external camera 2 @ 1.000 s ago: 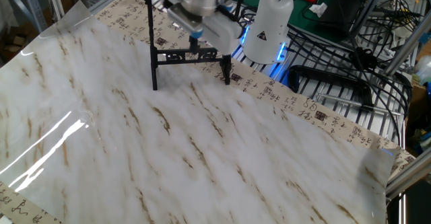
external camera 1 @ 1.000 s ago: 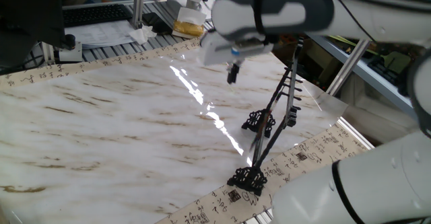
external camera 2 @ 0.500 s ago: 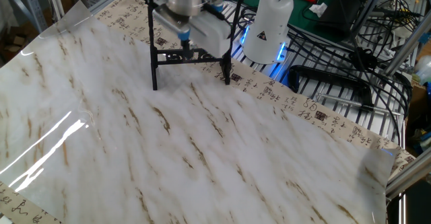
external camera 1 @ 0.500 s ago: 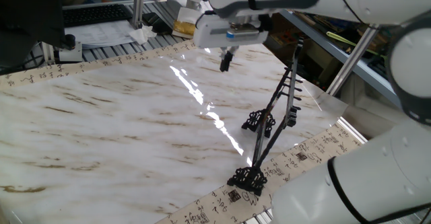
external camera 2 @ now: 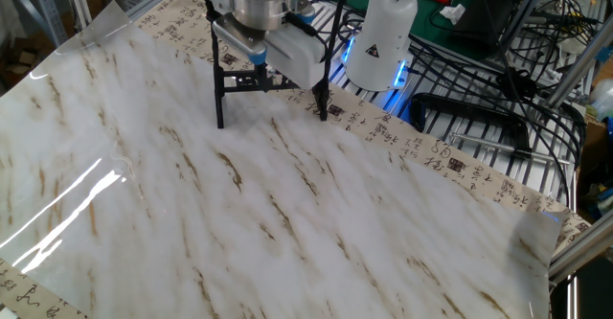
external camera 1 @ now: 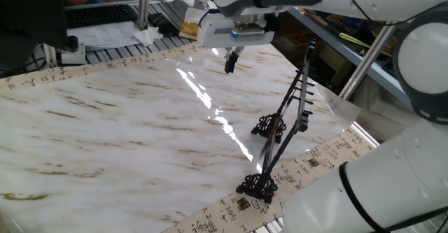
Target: Place the brush on the pen rack
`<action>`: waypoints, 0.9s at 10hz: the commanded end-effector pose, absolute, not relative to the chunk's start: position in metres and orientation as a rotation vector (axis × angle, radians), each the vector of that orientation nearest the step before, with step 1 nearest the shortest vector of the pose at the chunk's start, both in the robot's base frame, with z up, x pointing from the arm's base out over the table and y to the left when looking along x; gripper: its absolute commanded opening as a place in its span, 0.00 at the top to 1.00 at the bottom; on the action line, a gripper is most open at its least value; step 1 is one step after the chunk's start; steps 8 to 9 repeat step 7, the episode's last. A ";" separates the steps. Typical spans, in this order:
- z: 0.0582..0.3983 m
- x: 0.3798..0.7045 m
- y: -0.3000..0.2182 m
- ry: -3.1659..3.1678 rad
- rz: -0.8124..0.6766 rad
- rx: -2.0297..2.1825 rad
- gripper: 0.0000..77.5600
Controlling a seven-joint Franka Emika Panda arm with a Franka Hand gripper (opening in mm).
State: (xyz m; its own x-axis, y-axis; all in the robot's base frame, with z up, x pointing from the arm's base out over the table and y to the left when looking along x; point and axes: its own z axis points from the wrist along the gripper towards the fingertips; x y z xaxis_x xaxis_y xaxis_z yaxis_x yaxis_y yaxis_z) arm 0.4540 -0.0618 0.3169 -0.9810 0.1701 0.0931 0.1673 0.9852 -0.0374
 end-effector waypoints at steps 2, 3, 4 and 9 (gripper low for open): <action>0.316 0.487 -0.057 -3.051 0.040 -0.225 0.99; 0.315 0.487 -0.057 -3.050 0.040 -0.225 0.99; 0.315 0.487 -0.057 -3.051 0.040 -0.225 0.99; 0.315 0.488 -0.057 -3.050 0.041 -0.230 0.99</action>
